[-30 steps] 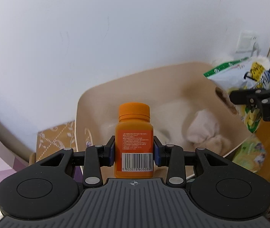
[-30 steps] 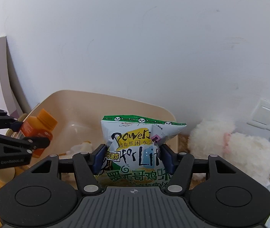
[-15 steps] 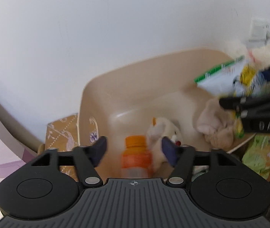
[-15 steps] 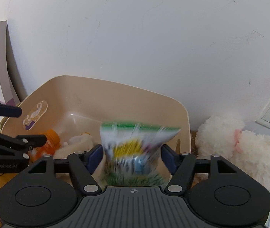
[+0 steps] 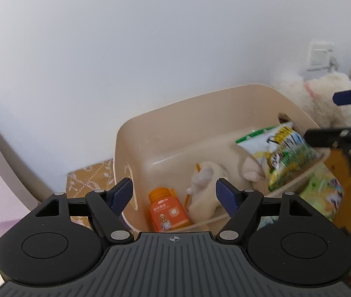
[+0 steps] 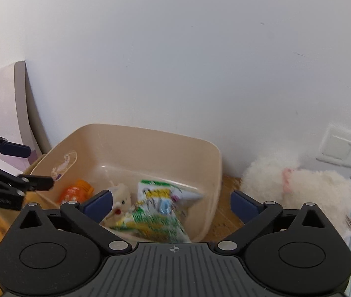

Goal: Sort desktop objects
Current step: 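Carry the bottle and snack bag over the basket and release both, then grasp the blue-white tissue pack with the left tool while the right tool grasps the green snack bag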

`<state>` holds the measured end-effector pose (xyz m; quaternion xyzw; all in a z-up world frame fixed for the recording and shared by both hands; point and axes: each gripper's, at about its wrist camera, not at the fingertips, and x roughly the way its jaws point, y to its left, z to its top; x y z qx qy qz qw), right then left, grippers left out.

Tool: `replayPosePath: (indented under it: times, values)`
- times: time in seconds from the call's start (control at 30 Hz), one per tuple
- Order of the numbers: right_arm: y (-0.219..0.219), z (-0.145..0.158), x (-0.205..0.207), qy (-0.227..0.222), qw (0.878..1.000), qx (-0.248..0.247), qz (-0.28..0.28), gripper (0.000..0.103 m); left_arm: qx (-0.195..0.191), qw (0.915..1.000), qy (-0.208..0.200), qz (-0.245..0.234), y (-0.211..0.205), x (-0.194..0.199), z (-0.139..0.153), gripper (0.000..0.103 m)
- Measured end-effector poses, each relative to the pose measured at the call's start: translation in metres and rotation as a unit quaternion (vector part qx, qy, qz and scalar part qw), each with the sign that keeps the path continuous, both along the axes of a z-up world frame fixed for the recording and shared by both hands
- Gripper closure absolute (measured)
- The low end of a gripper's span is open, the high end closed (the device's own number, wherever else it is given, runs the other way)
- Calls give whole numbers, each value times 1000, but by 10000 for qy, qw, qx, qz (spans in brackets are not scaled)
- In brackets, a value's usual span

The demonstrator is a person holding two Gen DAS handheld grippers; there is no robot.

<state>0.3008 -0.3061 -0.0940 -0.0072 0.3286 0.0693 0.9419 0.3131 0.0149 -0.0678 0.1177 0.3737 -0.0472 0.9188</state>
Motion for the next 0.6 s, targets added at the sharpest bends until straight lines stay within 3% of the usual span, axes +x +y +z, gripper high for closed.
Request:
replayPosePath:
  times: [0.23,0.6]
  values:
    - [-24,-18,-27,225,9994,-193,173,0,54,10000,9,-25,4,-33,0,24]
    - [-19,-52,-39,697,9963,-238,452,0,-241,9950,953,182,-4,-60,-50,23]
